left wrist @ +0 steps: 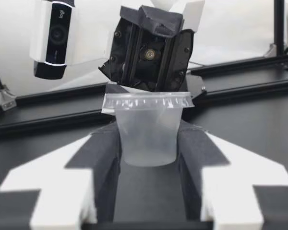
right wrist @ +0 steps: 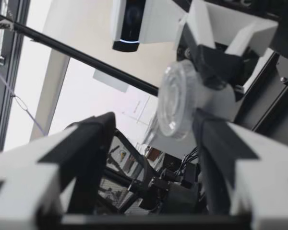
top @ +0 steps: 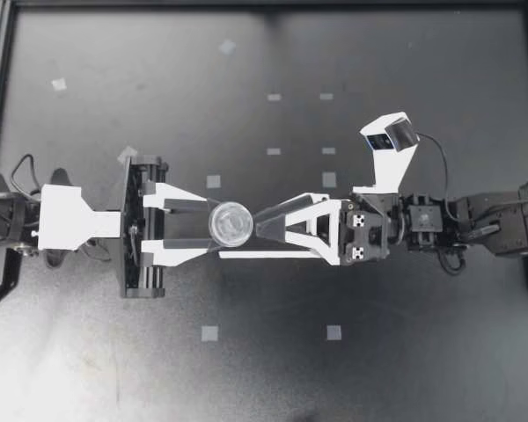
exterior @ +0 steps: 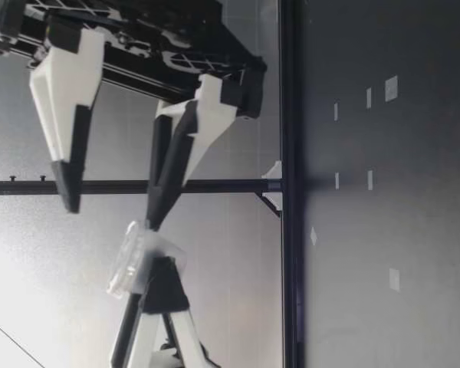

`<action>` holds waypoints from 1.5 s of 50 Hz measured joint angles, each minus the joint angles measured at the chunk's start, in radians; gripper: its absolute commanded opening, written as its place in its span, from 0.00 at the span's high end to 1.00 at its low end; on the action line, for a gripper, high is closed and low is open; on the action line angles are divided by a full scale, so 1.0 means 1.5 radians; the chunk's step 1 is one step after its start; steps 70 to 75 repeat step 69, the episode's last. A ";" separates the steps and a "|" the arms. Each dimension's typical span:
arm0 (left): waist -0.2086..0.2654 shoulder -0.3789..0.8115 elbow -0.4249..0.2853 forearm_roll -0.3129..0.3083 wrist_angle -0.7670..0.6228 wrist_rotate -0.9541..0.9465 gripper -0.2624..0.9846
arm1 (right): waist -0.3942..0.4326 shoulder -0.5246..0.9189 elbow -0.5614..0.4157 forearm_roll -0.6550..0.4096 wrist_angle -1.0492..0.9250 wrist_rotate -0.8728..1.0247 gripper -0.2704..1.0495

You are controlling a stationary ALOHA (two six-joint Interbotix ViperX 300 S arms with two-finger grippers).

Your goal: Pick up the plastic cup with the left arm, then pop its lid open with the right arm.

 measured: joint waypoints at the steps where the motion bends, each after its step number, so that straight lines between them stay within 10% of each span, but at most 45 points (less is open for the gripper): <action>1: 0.000 -0.001 0.000 0.000 0.000 0.000 0.71 | 0.000 -0.002 0.000 -0.001 -0.003 -0.001 0.31; 23: -0.001 0.002 -0.002 -0.001 0.020 -0.060 0.71 | -0.046 -0.090 -0.002 -0.080 -0.055 -0.059 0.32; 37: -0.001 0.002 -0.013 -0.008 0.017 -0.208 0.71 | -0.092 -0.151 0.000 -0.239 0.161 -0.380 0.32; 45: -0.001 0.002 -0.013 -0.005 0.012 -0.193 0.71 | -0.092 -0.209 0.034 -0.230 0.238 -0.546 0.32; 75: -0.001 0.002 -0.014 -0.004 0.016 -0.173 0.71 | -0.092 -0.229 0.073 -0.201 0.232 -0.557 0.32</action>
